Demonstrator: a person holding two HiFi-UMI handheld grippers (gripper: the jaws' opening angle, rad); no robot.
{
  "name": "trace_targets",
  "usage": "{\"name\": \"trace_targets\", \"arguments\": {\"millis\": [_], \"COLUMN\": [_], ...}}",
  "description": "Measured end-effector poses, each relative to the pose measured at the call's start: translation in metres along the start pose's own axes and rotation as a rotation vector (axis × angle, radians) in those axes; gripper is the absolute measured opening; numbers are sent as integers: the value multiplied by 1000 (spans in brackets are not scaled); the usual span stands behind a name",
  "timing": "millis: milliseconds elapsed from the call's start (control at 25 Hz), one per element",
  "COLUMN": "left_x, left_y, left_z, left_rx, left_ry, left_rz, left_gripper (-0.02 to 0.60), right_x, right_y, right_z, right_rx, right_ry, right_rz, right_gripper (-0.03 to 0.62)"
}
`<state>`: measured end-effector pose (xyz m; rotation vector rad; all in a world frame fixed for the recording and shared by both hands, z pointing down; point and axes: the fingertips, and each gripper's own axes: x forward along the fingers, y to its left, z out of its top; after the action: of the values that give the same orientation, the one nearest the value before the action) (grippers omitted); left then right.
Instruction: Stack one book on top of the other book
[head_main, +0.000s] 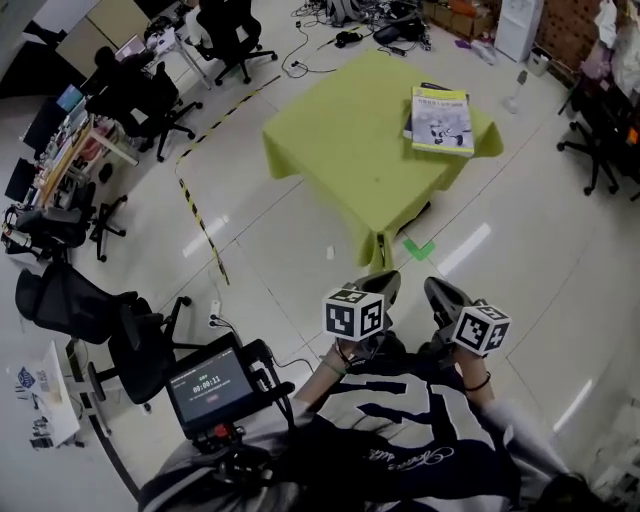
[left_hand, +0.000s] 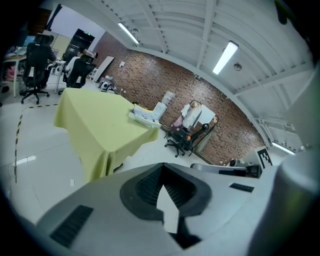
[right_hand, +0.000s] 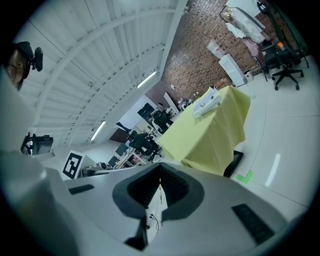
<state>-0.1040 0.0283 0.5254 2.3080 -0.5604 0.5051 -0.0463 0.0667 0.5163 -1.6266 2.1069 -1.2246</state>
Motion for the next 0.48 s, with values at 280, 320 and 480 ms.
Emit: {"name": "trace_targets", "arguments": {"millis": [280,320,480], "left_x": [16,17,23], "left_y": [-30,-34,-56], "left_z": [3,5,2], "left_rx": [-12,-23,-50], "left_ry": [-18,-26,-33], "left_rz": [-32,-36,-56], "left_gripper": [3,5,5], "right_x": [-44,-50,-76], "right_y": [-14,-16,-27], "right_z": [4,8,19], "right_rx": [5,6,12], "right_ry": [-30,-39,-66], "right_rz": [-50,-59,-79], "right_gripper": [-5,-5,-5]}}
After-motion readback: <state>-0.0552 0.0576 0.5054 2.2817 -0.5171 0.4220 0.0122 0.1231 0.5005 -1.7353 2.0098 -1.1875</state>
